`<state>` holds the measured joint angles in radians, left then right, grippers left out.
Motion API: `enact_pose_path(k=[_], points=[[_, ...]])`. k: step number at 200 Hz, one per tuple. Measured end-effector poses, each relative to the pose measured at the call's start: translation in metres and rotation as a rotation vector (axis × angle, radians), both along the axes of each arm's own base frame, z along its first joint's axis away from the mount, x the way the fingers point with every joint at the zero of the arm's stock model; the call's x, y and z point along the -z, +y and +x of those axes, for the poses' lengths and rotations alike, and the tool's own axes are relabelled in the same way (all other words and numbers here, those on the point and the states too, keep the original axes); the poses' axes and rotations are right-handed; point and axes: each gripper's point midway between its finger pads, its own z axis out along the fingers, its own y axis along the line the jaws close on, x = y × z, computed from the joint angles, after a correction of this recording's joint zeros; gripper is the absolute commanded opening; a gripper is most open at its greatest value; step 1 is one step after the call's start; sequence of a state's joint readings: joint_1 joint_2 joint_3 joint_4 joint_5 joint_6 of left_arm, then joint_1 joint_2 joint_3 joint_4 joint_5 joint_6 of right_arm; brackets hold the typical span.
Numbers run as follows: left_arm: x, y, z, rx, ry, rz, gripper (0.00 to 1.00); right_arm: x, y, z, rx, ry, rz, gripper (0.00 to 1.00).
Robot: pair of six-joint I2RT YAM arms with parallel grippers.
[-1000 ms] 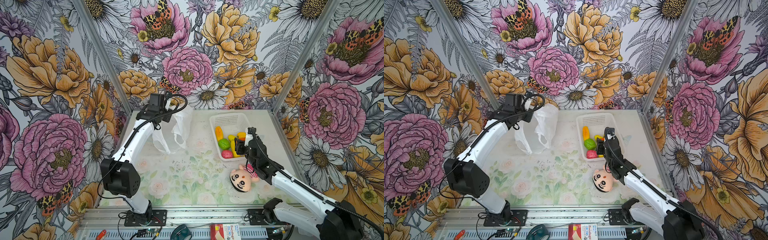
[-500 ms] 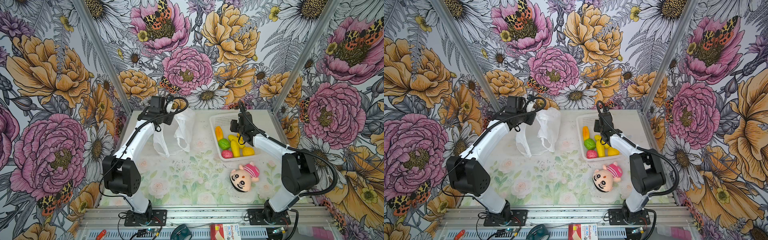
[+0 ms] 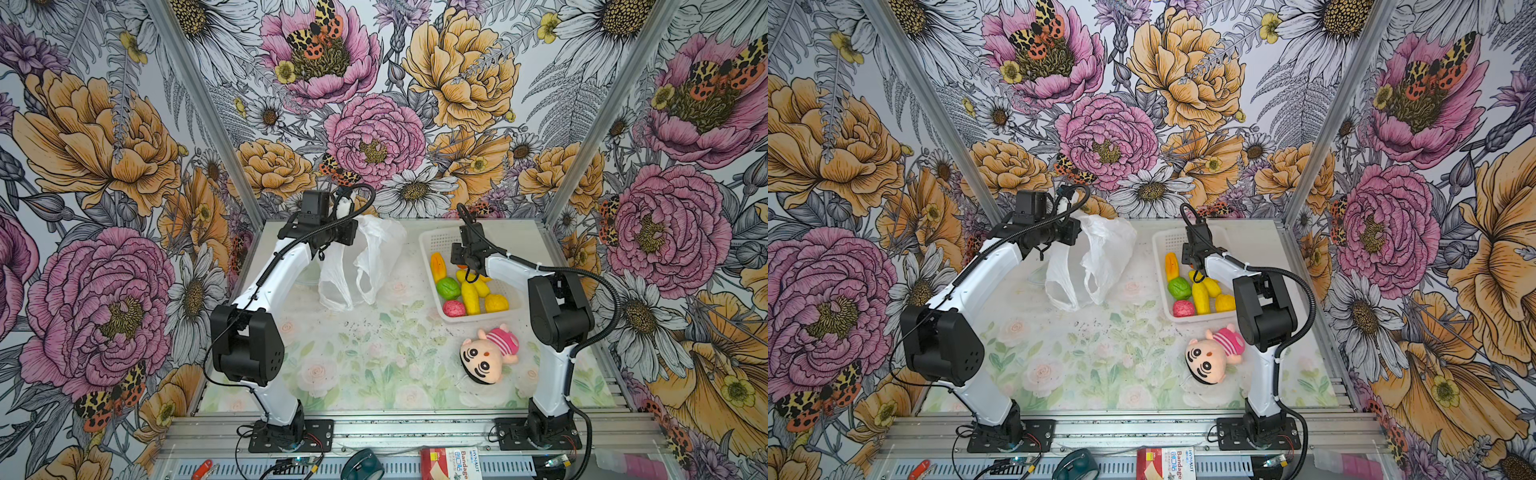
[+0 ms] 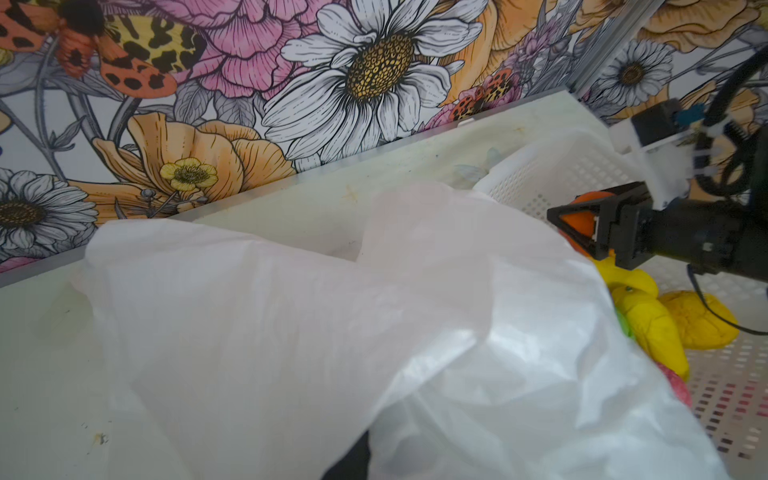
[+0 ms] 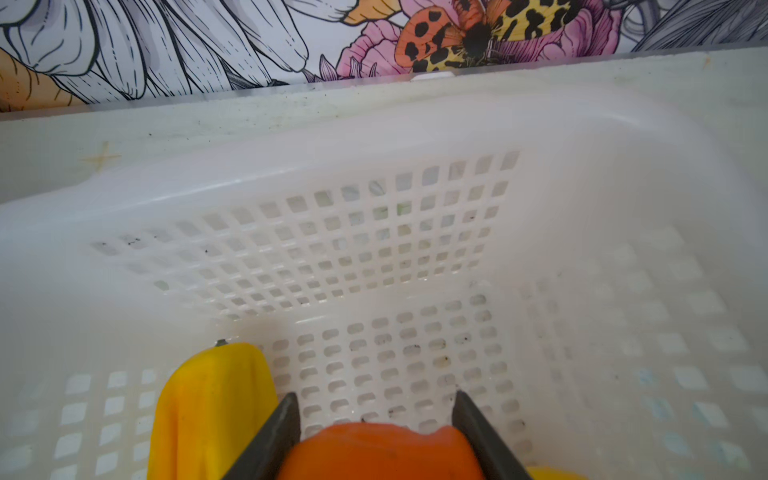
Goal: Untie the knot of the plastic bag and take out the fruit
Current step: 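Carry the orange fruit over the white basket with the right gripper, then lower the orange fruit into the basket and open the right gripper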
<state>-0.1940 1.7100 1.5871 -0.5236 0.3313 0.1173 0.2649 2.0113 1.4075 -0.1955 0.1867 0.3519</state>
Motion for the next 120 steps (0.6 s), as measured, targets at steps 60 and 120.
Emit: enact_pose_path(k=[60, 120], points=[[0.012, 0.011, 0.023, -0.028, 0.039, -0.098, 0.06, 0.003, -0.012, 0.005, 0.042, 0.004, 0.014, 0.67], [0.02, -0.003, 0.021, 0.013, 0.066, -0.12, 0.99, 0.004, -0.018, 0.004, 0.064, 0.017, 0.055, 0.96]])
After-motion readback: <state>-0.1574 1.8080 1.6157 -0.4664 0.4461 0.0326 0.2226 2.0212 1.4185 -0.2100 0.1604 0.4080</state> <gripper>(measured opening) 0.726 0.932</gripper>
